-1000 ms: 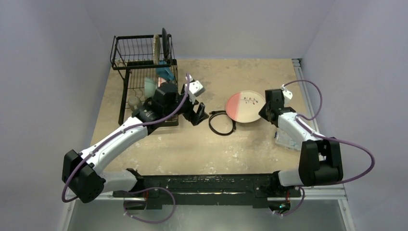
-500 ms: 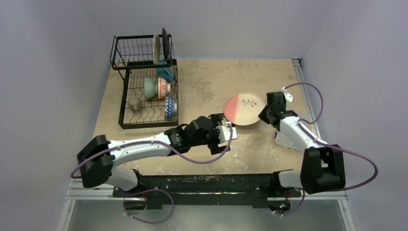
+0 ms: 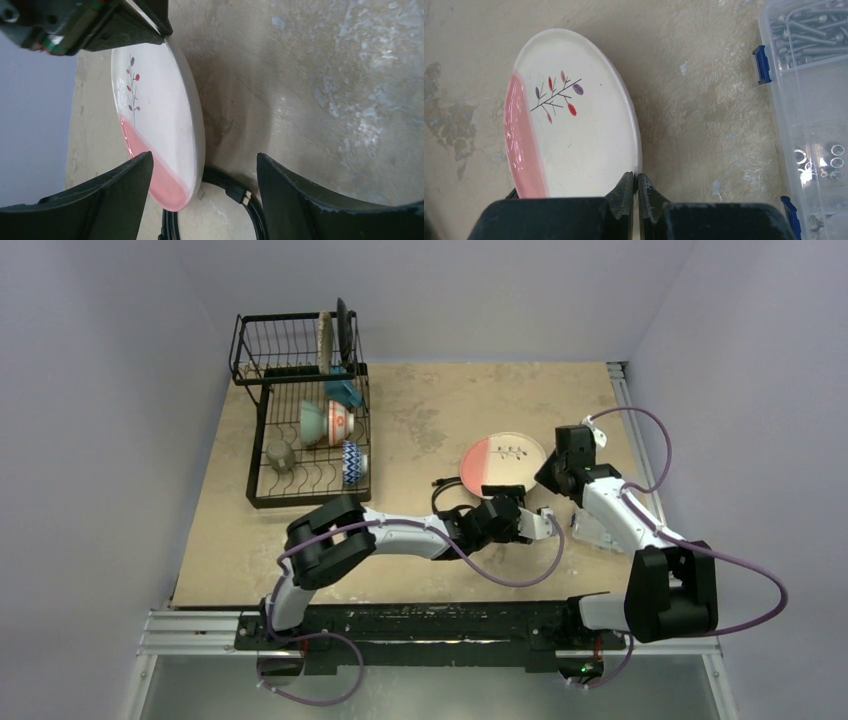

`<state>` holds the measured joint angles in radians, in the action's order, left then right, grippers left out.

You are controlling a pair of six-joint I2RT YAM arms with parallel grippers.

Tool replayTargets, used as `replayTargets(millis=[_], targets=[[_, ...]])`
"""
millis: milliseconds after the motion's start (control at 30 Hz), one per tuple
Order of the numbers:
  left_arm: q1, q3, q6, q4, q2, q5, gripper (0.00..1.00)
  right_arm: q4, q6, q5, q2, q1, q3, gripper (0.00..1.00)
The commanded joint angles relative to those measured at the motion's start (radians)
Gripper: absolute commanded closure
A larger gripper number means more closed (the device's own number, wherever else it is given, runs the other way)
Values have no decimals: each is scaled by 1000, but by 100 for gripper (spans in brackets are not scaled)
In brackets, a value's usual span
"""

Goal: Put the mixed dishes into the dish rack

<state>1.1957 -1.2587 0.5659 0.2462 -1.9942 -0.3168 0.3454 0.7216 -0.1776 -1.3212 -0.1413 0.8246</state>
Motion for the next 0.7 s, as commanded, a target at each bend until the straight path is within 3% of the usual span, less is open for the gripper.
replayTargets(millis=[0, 167, 300, 367, 500, 600, 667], targets=[[-6, -123, 120, 59, -98, -127, 28, -19, 8, 41, 25, 1, 59, 100], [-21, -280, 183, -17, -230, -236, 34, -1, 9, 52, 32, 2, 75, 100], [-27, -357, 210, -63, -288, -280, 45, 9, 7, 49, 44, 2, 77, 100], [-27, -373, 236, -67, -305, -300, 57, 13, 3, 36, 49, 2, 70, 100], [-25, -370, 295, -33, -296, -345, 94, 9, -9, 18, 59, 2, 62, 100], [-26, -351, 333, -4, -250, -359, 100, 15, -75, -14, 60, 3, 99, 100], [-30, -343, 346, 6, -197, -359, 100, 55, -132, -67, 62, 4, 161, 78]])
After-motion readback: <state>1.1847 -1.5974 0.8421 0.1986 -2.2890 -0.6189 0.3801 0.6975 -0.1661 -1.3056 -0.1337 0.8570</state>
